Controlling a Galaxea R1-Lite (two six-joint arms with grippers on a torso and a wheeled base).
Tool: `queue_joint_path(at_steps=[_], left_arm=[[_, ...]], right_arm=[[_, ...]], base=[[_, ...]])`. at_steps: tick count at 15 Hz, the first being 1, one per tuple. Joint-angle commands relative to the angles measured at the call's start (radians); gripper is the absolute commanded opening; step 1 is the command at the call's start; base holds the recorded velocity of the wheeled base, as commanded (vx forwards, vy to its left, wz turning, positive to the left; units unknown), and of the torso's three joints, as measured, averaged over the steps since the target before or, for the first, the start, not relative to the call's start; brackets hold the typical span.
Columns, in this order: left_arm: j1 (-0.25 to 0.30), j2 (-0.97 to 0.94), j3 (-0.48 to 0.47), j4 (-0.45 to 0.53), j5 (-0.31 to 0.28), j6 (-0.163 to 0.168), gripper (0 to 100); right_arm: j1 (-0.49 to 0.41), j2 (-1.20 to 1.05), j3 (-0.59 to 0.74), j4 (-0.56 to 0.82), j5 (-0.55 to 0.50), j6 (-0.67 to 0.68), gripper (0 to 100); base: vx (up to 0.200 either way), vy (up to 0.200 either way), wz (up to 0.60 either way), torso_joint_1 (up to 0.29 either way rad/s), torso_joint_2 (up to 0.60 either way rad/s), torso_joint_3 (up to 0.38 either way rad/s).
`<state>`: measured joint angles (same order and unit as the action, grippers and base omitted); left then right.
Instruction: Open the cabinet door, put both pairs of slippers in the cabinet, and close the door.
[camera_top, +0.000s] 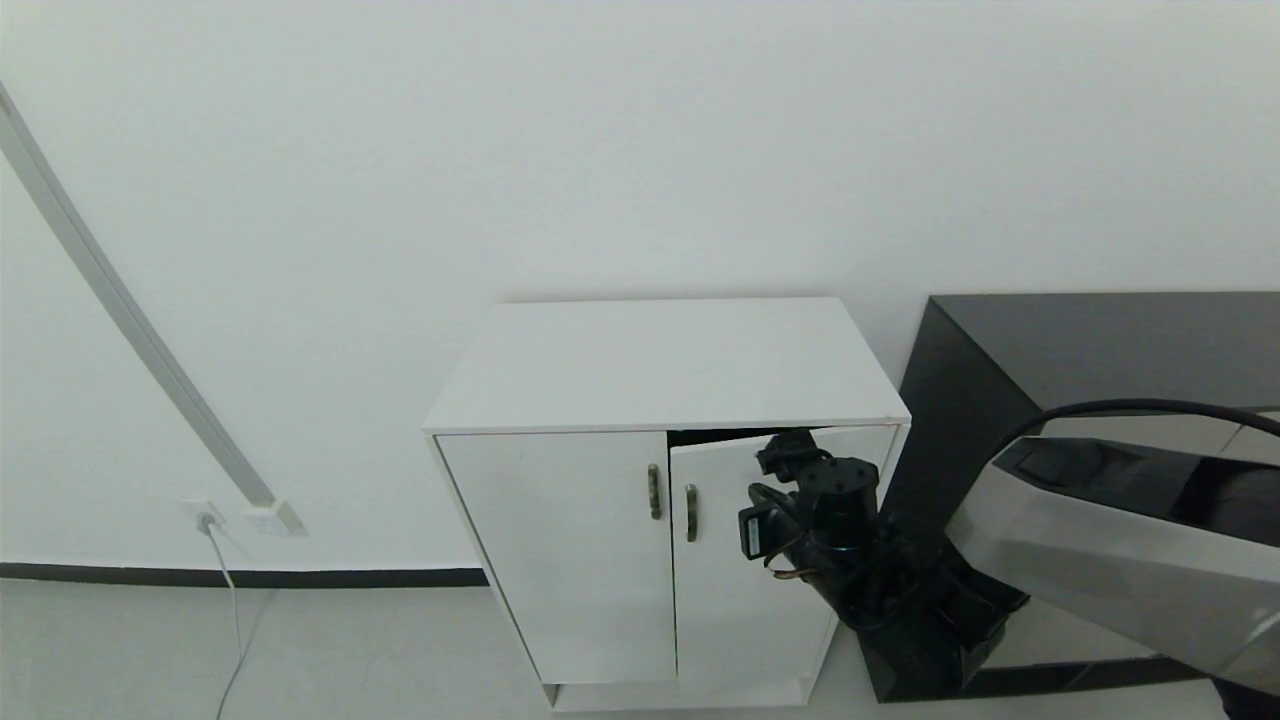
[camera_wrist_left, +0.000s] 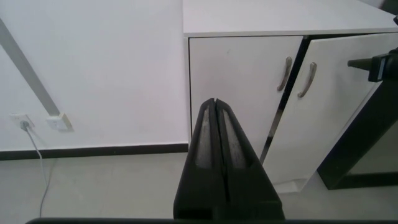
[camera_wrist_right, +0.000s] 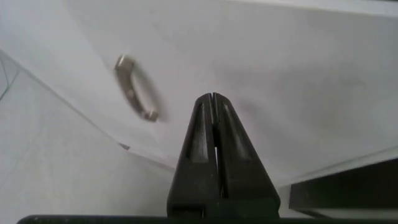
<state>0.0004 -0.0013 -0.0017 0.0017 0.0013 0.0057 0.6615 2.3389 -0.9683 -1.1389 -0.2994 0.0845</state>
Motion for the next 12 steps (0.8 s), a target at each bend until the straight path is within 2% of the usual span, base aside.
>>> queue_joint_path(at_steps=[1,12], left_arm=[[0.001,0.001,0.000,0.000,0.000,0.000,0],[0.000,0.001,0.000,0.000,0.000,0.000,0]], right_arm=[[-0.011,0.030,-0.036,0.001,0.002,-0.002,0],[-0.043,0.091,-0.150,0.005,0.023,-0.006,0]], base=[[0.000,0.000,0.00,0.000,0.00,0.000],[0.000,0.000,0.00,0.000,0.00,0.000]])
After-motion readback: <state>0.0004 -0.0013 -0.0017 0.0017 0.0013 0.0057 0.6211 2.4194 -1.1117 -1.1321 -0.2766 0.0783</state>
